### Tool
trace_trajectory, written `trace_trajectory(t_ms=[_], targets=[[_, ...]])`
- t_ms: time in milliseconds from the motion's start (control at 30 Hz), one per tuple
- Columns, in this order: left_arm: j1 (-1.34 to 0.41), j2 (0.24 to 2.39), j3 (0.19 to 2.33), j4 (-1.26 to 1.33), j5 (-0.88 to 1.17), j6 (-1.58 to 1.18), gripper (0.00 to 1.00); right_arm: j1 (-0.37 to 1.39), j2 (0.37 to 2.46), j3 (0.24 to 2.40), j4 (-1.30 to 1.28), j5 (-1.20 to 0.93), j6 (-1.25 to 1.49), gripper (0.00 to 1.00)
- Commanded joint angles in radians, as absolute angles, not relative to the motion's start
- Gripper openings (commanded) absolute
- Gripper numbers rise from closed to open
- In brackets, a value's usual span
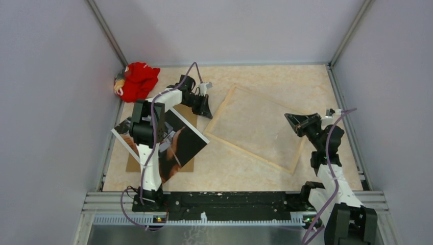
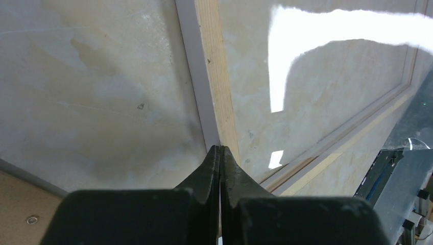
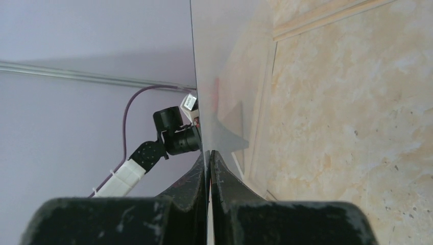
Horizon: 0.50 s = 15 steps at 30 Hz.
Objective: Put the photo into the frame
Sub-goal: Pick up the photo frame item from the photo frame.
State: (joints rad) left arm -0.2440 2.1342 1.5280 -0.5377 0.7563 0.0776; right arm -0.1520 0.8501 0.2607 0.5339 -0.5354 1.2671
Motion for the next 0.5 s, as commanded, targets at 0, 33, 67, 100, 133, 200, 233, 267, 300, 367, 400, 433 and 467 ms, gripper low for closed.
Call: trace_trajectory(t_ms=[0,33,67,100,133,200,233,267,300,367,400,433,467], targets=[[-0.255,2.128,1.501,-0.535,0.745,0.098,0.0,-0.162,0.804,0.255,0.417,-0.504,1.219,0.0],[-0.255,2.128,1.499,-0.533,0.744,0.098,0.0,-0.163,0.803,0.254,0.373,-0.501,1.207,0.0],[-0.255,2.127,1.499,-0.533,0.743,0.099,0.0,-0.163,0.802,0.253,0.349,-0.498,1.197,0.0],[-0.255,2.127,1.498,-0.534,0.743,0.099,0.0,-0.163,0.799,0.253,0.327,-0.493,1.189,0.0],[-0.255,2.126,1.499,-0.534,0.742,0.1,0.0,-0.163,0.795,0.254,0.303,-0.487,1.182,0.0],[-0.255,2.125,1.498,-0.535,0.741,0.1,0.0,-0.163,0.782,0.259,0.261,-0.472,1.166,0.0],[-0.255,2.124,1.498,-0.535,0.742,0.1,0.0,-0.163,0.777,0.265,0.238,-0.464,1.155,0.0],[-0.255,2.123,1.497,-0.535,0.743,0.1,0.0,-0.162,0.771,0.267,0.225,-0.459,1.147,0.0],[-0.255,2.121,1.496,-0.533,0.743,0.1,0.0,-0.163,0.767,0.271,0.212,-0.453,1.143,0.0],[-0.255,2.121,1.496,-0.534,0.744,0.1,0.0,-0.164,0.762,0.276,0.195,-0.445,1.137,0.0],[-0.255,2.12,1.495,-0.534,0.744,0.1,0.0,-0.164,0.759,0.279,0.182,-0.441,1.134,0.0],[-0.255,2.12,1.494,-0.533,0.745,0.099,0.0,-0.164,0.756,0.284,0.161,-0.432,1.125,0.0],[-0.256,2.122,1.494,-0.534,0.745,0.099,0.0,-0.164,0.748,0.288,0.147,-0.424,1.12,0.0]])
